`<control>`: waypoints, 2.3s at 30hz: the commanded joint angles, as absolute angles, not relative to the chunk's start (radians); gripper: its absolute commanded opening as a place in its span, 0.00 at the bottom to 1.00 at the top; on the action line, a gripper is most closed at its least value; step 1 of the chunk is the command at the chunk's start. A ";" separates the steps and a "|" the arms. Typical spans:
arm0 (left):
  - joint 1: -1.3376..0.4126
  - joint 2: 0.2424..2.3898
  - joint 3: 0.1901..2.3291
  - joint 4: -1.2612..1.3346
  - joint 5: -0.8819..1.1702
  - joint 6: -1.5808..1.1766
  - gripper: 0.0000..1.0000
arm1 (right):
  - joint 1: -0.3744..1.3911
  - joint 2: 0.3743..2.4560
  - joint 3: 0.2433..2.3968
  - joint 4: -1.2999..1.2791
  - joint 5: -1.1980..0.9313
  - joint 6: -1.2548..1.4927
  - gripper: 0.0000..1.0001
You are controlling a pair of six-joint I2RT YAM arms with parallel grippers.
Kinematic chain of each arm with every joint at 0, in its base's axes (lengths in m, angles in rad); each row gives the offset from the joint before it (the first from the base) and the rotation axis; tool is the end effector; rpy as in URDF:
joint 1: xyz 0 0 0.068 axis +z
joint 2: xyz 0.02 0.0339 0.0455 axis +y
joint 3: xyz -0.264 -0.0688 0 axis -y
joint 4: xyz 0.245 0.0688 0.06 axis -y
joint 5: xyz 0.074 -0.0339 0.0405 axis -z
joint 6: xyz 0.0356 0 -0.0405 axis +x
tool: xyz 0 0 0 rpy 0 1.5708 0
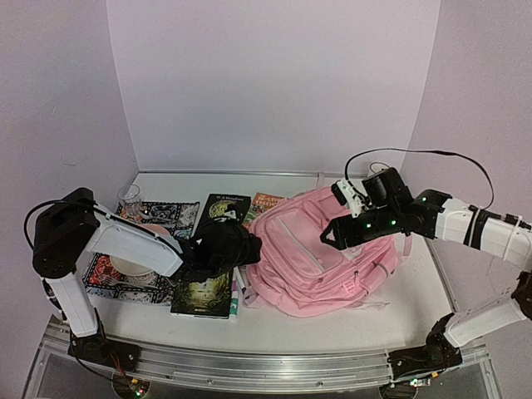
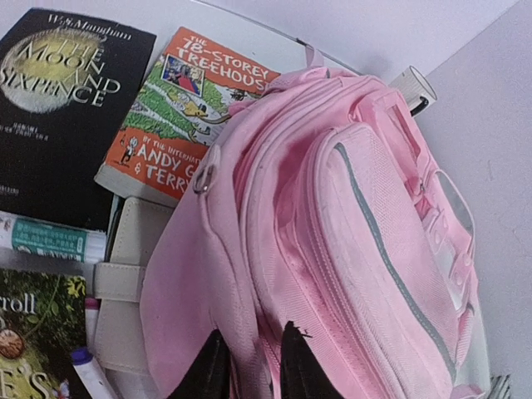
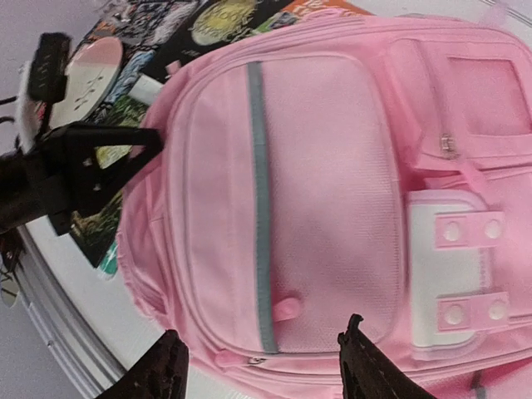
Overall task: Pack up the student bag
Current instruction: Move the student bag to the center of the board, then hold the student bag at the center of the board, then grab the upper front pocket of the student bag.
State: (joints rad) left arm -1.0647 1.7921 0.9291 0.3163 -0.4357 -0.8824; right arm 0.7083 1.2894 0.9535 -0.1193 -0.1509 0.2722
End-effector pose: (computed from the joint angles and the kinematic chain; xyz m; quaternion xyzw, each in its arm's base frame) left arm 0.1943 -0.3195 0.1687 -0.0280 0.8572 -0.2896 0.4248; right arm 0.2212 0.1965 0.2950 -0.2220 0.8173 0.3049 0.4355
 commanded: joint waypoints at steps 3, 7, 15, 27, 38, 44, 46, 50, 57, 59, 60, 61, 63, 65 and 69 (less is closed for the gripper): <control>-1.052 1.692 0.979 0.363 -0.427 -0.685 0.40 | 0.571 1.360 0.950 -0.116 -0.189 0.199 0.67; -1.059 1.637 0.987 0.271 -0.422 -0.617 0.54 | 0.552 1.427 0.951 -0.094 -0.236 0.183 0.70; -1.168 1.600 1.063 0.054 -0.477 -0.543 0.70 | 0.539 1.583 0.972 -0.040 -0.281 0.194 0.69; -1.329 1.729 1.161 0.032 -0.432 -0.541 0.74 | 0.536 1.707 0.984 -0.025 -0.362 0.223 0.51; -1.368 1.877 1.272 0.017 -0.392 -0.504 0.70 | 0.535 1.597 1.024 -0.037 -0.408 0.322 0.00; -1.375 1.899 1.267 -0.014 -0.393 -0.479 0.61 | 0.536 1.571 1.056 -0.050 -0.415 0.355 0.00; -1.378 1.906 1.266 -0.030 -0.387 -0.476 0.56 | 0.537 1.568 1.066 -0.055 -0.418 0.358 0.00; -1.383 1.930 1.267 -0.039 -0.377 -0.467 0.46 | 0.536 1.568 1.079 -0.062 -0.418 0.362 0.00; -1.391 1.987 1.288 -0.039 -0.415 -0.446 0.40 | 0.536 1.576 1.089 -0.064 -0.431 0.371 0.00; -1.391 2.002 1.299 -0.039 -0.433 -0.440 0.40 | 0.536 1.574 1.087 -0.064 -0.433 0.372 0.00; -1.391 2.010 1.307 -0.040 -0.441 -0.437 0.40 | 0.536 1.574 1.086 -0.064 -0.434 0.373 0.00; -1.391 2.018 1.314 -0.039 -0.450 -0.435 0.39 | 0.537 1.574 1.084 -0.064 -0.436 0.374 0.00; -1.391 2.034 1.328 -0.038 -0.478 -0.437 0.39 | 0.537 1.572 1.082 -0.063 -0.438 0.376 0.00; -1.390 2.047 1.339 -0.038 -0.511 -0.440 0.38 | 0.537 1.570 1.077 -0.063 -0.443 0.376 0.00; -1.391 2.066 1.356 -0.024 -0.534 -0.441 0.37 | 0.538 1.563 1.067 -0.060 -0.452 0.378 0.00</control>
State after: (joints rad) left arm -1.3921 2.0463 1.2979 -0.0466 -0.4662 -0.4519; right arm 0.5224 1.6178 1.0275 -0.1154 -0.3785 0.3571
